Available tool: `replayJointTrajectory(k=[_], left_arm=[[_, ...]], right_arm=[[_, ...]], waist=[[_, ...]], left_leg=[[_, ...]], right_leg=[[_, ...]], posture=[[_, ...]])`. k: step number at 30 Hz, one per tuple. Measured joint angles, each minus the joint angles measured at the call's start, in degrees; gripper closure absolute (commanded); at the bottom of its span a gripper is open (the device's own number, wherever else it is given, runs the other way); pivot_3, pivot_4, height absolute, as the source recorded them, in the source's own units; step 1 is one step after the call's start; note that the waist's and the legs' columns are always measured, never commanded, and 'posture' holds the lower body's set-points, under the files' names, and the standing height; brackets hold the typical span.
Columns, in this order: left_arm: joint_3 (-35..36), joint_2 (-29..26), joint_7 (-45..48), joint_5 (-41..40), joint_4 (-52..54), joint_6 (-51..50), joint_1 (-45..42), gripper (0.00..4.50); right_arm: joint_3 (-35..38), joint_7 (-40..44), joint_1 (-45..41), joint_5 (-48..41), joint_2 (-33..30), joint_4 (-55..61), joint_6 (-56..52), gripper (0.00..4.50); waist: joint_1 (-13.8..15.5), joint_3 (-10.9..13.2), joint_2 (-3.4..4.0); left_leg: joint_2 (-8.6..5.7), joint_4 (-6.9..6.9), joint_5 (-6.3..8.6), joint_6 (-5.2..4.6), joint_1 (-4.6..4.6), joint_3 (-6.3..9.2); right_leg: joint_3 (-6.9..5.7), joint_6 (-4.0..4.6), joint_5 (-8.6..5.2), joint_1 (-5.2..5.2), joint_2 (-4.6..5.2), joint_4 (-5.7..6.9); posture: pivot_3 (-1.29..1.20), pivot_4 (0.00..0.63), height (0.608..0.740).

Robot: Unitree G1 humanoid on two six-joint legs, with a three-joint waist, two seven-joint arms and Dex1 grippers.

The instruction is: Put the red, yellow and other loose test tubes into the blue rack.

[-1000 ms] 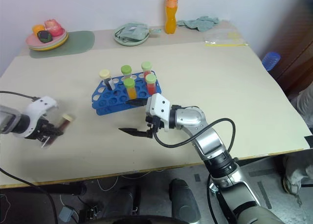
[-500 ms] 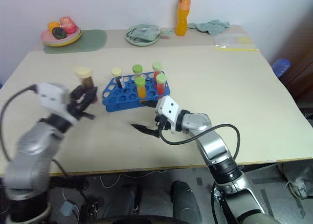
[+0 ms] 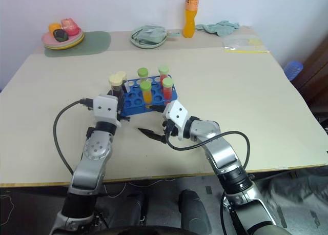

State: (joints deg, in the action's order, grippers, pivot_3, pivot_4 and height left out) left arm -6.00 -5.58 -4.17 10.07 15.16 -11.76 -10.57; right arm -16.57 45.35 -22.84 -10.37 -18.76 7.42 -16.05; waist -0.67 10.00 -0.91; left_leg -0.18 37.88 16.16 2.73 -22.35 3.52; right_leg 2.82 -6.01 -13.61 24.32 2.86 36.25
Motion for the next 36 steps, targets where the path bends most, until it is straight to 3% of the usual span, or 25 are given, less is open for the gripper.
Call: replayJointTrajectory(k=[22,27,31,36], left_arm=[[2.6,3.4,4.8,-5.5,-13.8,11.2,-3.5,3.70],[2.8,3.3,5.6,-6.0,-14.1,12.6,-2.8,1.32],[3.7,2.3,9.0,-10.5,-7.7,12.1,1.6,1.32],[9.8,-6.0,16.1,-19.6,7.1,5.7,11.5,1.32]], right_arm=[[0.0,-1.3,0.6,0.0,0.4,0.3,-1.0,0.10],[0.4,-1.4,0.6,-0.2,0.1,0.5,-1.0,0.10],[4.1,0.2,0.4,-2.8,-3.0,2.1,-2.5,0.10],[11.4,4.0,1.0,-6.9,-12.1,3.4,-5.7,0.10]], waist=[[0.1,0.0,0.00],[0.0,0.0,0.00],[0.0,0.0,0.00],[-0.2,0.0,0.03]], left_leg=[[0.00,0.01,0.00,0.00,0.00,0.00],[0.00,0.02,0.00,0.00,0.00,0.00],[0.02,0.01,0.01,-0.01,0.00,0.01],[0.06,0.00,0.04,-0.07,0.01,0.00]], right_leg=[[0.00,0.00,0.00,-0.01,-0.01,0.00],[0.00,0.00,0.00,-0.01,-0.01,0.00],[0.00,0.00,0.00,-0.01,-0.01,0.00],[0.01,0.02,-0.01,-0.01,-0.03,-0.02]], posture=[[0.00,0.150,0.740],[0.00,0.150,0.740],[0.00,0.150,0.740],[0.00,0.150,0.740]])
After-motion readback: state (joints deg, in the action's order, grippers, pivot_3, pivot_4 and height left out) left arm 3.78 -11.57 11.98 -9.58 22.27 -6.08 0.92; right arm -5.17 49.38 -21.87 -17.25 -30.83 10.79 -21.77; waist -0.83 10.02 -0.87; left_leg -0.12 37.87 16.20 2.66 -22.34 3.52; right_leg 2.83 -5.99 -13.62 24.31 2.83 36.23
